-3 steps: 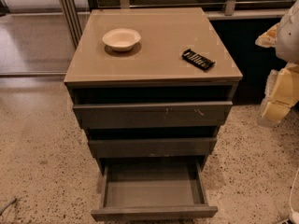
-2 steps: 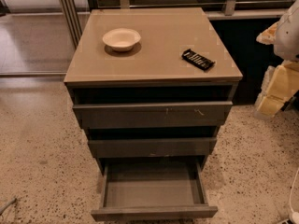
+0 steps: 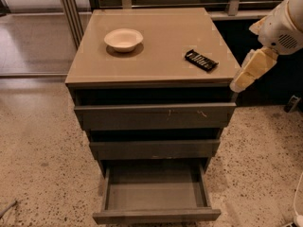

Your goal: Place rxbar chocolate into bottom drawer

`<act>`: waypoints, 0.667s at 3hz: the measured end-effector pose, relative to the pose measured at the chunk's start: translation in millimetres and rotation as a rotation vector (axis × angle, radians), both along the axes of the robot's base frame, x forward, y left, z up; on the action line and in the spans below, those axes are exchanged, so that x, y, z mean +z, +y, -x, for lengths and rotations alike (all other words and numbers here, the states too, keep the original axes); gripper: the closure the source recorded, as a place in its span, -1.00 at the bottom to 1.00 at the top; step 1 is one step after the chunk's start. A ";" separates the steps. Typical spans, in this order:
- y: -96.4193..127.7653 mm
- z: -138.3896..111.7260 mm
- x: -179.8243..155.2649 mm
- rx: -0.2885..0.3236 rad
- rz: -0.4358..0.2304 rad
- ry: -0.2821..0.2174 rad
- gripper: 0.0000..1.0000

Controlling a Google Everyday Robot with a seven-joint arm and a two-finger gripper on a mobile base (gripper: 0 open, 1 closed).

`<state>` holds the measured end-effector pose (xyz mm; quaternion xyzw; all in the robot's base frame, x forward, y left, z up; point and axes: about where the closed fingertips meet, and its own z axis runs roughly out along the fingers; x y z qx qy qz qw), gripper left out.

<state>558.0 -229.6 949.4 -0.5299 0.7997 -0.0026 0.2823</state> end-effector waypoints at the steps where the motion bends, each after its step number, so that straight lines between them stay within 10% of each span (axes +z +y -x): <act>1: 10.8 -51.4 -10.5 -0.005 -0.125 -0.063 -1.00; 2: 24.2 -101.6 -32.0 0.007 -0.267 -0.121 -1.00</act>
Offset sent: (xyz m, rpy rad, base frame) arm 0.1548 0.0304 -0.0389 0.4325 -0.2182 0.0191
